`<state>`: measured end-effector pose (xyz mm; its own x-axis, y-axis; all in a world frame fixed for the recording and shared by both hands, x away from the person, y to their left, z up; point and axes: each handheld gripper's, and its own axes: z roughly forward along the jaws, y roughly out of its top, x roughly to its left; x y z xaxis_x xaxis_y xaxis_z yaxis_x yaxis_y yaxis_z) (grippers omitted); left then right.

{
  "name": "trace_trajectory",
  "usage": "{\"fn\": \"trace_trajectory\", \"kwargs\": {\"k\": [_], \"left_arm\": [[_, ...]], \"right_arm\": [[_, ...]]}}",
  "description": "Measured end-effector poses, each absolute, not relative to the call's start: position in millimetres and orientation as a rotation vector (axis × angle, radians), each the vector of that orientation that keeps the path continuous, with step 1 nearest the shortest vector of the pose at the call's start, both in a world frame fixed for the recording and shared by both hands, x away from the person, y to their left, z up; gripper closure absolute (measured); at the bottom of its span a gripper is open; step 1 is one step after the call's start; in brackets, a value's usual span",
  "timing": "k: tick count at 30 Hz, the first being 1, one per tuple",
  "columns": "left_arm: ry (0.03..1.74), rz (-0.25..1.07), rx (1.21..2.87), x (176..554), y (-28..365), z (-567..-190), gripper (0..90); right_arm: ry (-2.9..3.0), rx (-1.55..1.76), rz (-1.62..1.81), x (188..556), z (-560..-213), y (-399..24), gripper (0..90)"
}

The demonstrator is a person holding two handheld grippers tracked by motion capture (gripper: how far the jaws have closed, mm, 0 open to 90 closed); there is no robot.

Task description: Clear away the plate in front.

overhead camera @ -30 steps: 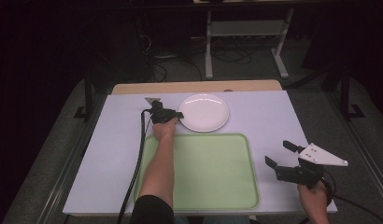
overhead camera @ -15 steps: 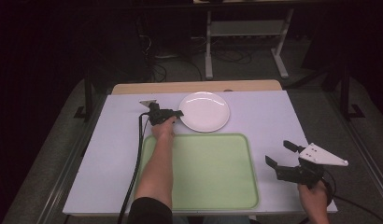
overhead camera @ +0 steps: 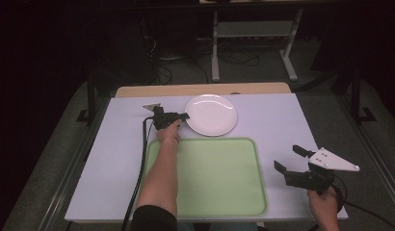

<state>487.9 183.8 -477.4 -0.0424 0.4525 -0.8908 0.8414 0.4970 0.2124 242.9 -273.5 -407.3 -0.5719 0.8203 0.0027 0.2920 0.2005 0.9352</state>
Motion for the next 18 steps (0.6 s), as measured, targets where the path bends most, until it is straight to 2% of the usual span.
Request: {"fn": "trace_trajectory", "kwargs": {"k": [18], "left_arm": [[1.617,-0.47,1.101,488.4,195.3,-466.3,86.3]], "right_arm": [[1.971,1.038,1.358,243.1,-408.4,-274.3,13.3]]}}
